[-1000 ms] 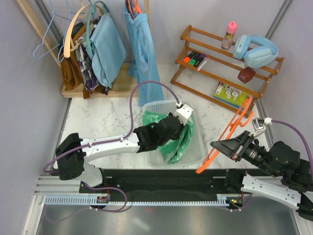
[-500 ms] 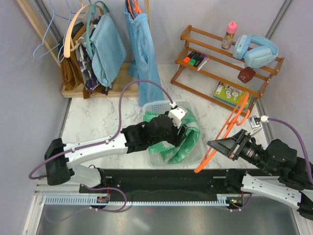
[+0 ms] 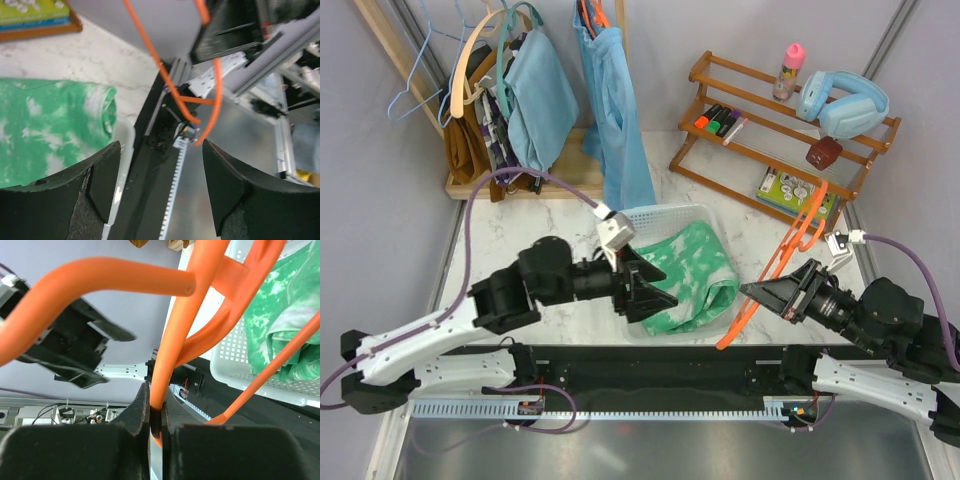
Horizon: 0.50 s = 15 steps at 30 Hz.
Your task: Remove the trousers from the hanger
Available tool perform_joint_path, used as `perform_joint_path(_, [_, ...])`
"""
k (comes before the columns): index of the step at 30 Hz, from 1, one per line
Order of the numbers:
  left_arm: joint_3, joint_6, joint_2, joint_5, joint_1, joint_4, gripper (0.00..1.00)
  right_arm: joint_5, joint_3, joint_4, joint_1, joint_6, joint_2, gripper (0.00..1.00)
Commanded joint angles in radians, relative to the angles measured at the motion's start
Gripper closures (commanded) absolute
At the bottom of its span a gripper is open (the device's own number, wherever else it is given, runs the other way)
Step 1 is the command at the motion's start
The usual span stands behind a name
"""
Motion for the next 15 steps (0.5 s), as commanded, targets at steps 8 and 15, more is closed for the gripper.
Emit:
perform_joint_path(8, [0.035,-0.202,-0.073,0.276,-0.001,0.160,0.26,-0.045,0.075,0.135,-0.001,-0.109,0.163,1.00])
perform_joint_path(15, [0.057,-0.170,0.028,0.184,-0.090,0.174,0.26,-0.100,0.075,0.234,-0.001,-0.109,0.218,1.00])
